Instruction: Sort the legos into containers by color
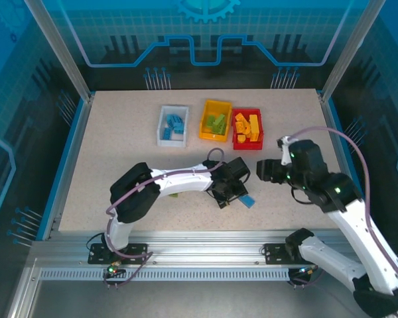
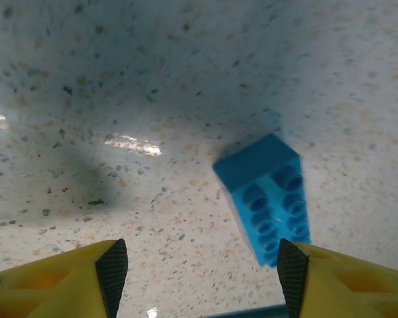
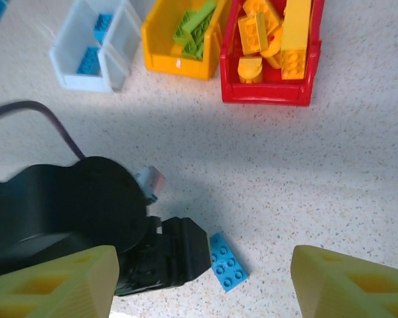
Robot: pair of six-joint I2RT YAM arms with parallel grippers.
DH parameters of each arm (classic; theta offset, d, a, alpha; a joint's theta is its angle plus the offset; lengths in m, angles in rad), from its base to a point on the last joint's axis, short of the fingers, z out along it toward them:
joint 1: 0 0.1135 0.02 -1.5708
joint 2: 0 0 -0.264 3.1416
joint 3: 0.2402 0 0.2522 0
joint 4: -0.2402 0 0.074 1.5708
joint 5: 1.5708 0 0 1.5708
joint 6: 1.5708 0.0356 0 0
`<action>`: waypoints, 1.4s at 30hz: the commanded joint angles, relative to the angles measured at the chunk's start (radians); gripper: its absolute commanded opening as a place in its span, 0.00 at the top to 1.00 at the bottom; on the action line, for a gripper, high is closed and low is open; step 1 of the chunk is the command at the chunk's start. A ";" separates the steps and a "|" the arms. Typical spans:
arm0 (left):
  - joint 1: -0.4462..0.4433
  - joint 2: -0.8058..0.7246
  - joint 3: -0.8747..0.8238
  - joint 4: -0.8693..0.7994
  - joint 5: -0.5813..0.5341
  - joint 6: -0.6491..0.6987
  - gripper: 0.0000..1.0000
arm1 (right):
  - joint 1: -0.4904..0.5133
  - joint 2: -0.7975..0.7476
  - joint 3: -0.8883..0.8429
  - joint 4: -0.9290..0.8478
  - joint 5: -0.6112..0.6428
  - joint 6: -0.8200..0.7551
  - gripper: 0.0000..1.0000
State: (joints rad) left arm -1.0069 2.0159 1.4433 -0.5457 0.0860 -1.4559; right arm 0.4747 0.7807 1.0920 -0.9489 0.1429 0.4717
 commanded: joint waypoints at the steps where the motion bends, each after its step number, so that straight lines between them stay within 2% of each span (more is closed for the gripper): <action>1: -0.009 0.036 0.081 -0.061 0.045 -0.128 0.35 | 0.011 -0.033 -0.026 -0.080 0.018 0.027 0.29; 7: -0.010 0.089 0.129 -0.078 0.042 -0.211 0.34 | 0.012 -0.037 -0.038 -0.084 0.002 0.041 0.30; 20: -0.010 0.213 0.235 -0.103 0.069 -0.284 0.37 | 0.013 -0.023 -0.035 -0.073 -0.004 0.043 0.30; 23: -0.010 0.223 0.238 -0.092 0.066 -0.286 0.43 | 0.013 -0.026 -0.040 -0.076 -0.003 0.046 0.30; 26: -0.010 0.223 0.225 -0.081 0.063 -0.290 0.57 | 0.013 -0.026 -0.045 -0.074 -0.006 0.050 0.30; 30: -0.006 0.219 0.209 -0.061 0.055 -0.284 0.71 | 0.013 -0.023 -0.048 -0.070 -0.008 0.053 0.30; 33: 0.000 0.192 0.181 -0.052 0.037 -0.277 0.76 | 0.012 -0.019 -0.051 -0.063 -0.015 0.055 0.30; 37: 0.032 0.078 0.087 -0.030 -0.015 -0.235 0.77 | 0.013 -0.001 -0.055 -0.039 -0.064 0.036 0.32; 40: 0.089 -0.032 0.021 -0.035 -0.056 -0.132 0.78 | 0.013 0.026 -0.073 0.034 -0.186 0.004 0.32; 42: 0.149 -0.096 0.015 -0.088 -0.097 -0.018 0.78 | 0.019 0.063 -0.085 0.083 -0.249 -0.002 0.32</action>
State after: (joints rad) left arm -0.9352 2.0396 1.4696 -0.5797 0.0742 -1.6299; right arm 0.4782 0.8070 1.0325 -0.9520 0.0246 0.4973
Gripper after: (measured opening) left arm 0.312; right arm 0.684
